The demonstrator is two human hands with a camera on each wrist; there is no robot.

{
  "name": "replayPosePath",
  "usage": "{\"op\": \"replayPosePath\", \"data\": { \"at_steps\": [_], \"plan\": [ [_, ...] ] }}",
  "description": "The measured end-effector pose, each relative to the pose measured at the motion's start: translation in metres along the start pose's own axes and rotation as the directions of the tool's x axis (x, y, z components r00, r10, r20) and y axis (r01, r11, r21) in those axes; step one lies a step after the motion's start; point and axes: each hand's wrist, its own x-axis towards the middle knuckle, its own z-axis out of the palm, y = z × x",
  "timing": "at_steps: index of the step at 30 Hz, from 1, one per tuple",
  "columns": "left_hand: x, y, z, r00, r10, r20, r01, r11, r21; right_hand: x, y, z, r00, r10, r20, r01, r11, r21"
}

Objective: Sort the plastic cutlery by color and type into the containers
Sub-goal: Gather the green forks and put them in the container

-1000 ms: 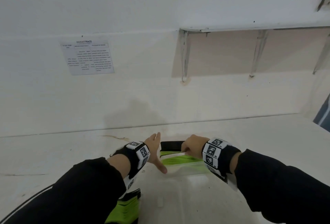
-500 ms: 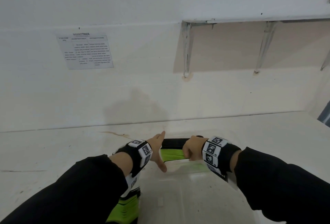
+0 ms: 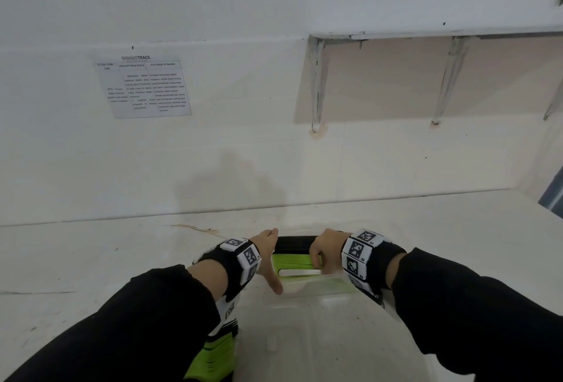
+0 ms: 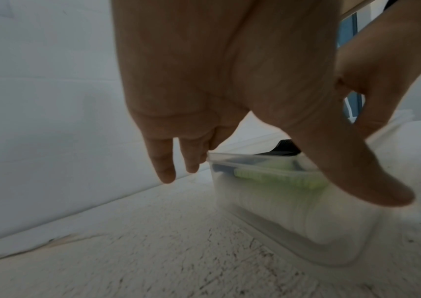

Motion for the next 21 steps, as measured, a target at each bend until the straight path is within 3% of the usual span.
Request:
{"op": "replayPosePath", "data": {
  "at_steps": [5,12,17,21],
  "plan": [
    [-0.001,0.002,0.001,1.000,0.014,-0.018,-0.014,1.000,0.017,-0.003,-0.003,0.006,0.999,0.015,-0.050,-0.014,1.000,0.014],
    [-0.006,0.001,0.002,1.000,-0.008,-0.014,0.007,0.999,-0.044,-0.005,-0.007,0.000,0.999,0.044,-0.026,-0.044,0.999,0.032],
    [-0.010,0.003,0.000,1.000,-0.026,0.007,0.026,0.999,-0.022,-0.017,-0.012,-0.005,0.986,0.074,-0.148,-0.056,0.991,0.125],
    [-0.014,0.000,0.003,1.000,-0.027,0.001,0.027,0.999,-0.036,-0.029,-0.030,0.002,0.946,0.122,-0.299,-0.042,0.965,0.261]
  ]
}}
